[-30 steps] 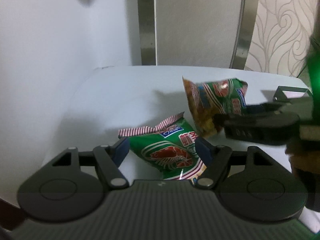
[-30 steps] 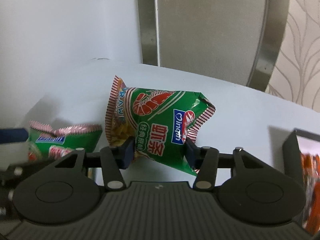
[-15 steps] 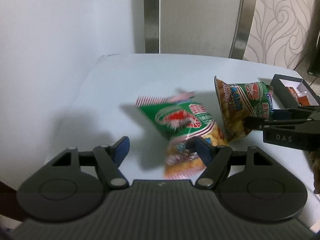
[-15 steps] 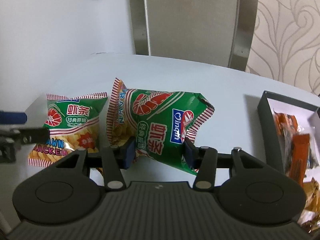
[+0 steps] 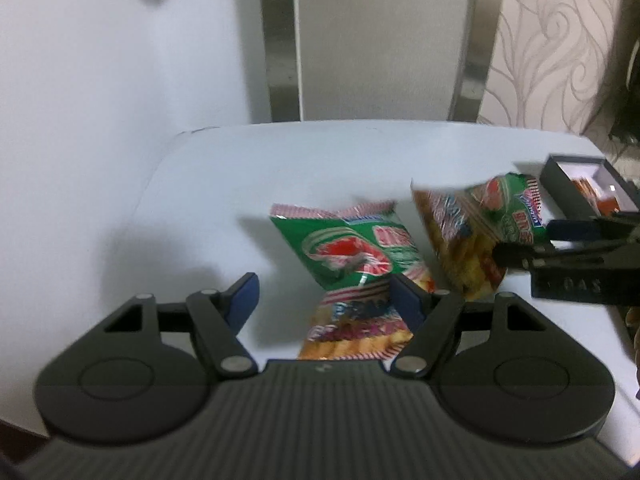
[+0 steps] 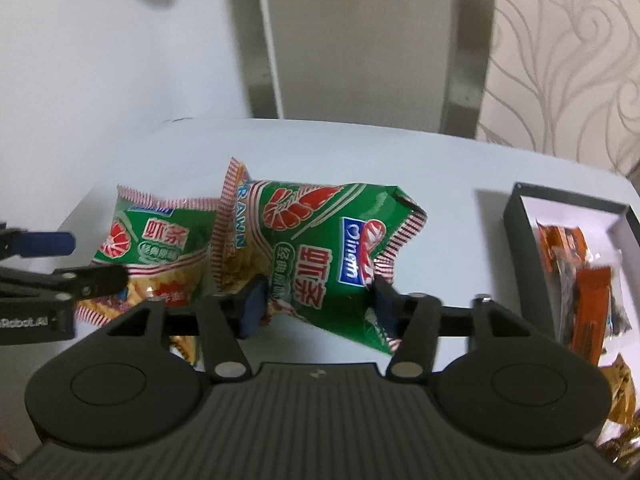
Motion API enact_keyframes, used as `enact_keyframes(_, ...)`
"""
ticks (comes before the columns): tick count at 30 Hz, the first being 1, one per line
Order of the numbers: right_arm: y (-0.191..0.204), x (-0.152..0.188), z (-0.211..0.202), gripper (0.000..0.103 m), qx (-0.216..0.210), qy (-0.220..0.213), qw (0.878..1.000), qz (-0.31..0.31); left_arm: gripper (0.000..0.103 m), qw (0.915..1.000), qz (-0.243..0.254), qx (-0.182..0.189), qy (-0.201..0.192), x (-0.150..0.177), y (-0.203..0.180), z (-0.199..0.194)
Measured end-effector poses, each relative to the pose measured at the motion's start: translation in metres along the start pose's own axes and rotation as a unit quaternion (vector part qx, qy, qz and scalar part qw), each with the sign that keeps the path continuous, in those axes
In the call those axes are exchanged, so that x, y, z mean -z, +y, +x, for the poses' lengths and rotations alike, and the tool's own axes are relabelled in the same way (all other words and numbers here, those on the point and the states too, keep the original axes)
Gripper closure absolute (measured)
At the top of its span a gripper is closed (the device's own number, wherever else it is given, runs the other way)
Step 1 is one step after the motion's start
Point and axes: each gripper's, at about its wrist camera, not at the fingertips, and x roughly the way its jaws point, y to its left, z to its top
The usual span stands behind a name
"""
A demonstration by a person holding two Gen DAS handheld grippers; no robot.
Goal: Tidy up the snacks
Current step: 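Close left gripper on green shrimp-cracker bag while right holds its bag, then carry both green bags over the black box with both grippers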
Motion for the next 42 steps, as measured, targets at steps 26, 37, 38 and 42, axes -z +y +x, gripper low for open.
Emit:
enact_keyframes(26,0.02,-0.034,0.024,0.031,0.003,-0.023,0.999,-0.031,0.05,0.998,0.018,0.051,0.031,-0.023,0.008,0.048)
enact_keyframes(37,0.025,-0.02,-0.01,0.031,0.015,-0.038,0.999,-0.03,0.051,0.9979,0.043,0.045,0.016,-0.022,0.001,0.032)
enact_keyframes(38,0.025,-0.018,-0.012,0.031,0.015,-0.038,0.999,-0.029,0.051,0.9979,0.045,0.044,0.015,-0.021,0.0,0.03)
enact_keyframes(42,0.03,-0.009,-0.024,0.031,0.016,-0.041,0.999,-0.025,0.051,0.9977,0.053,0.043,0.007,-0.017,-0.003,0.022)
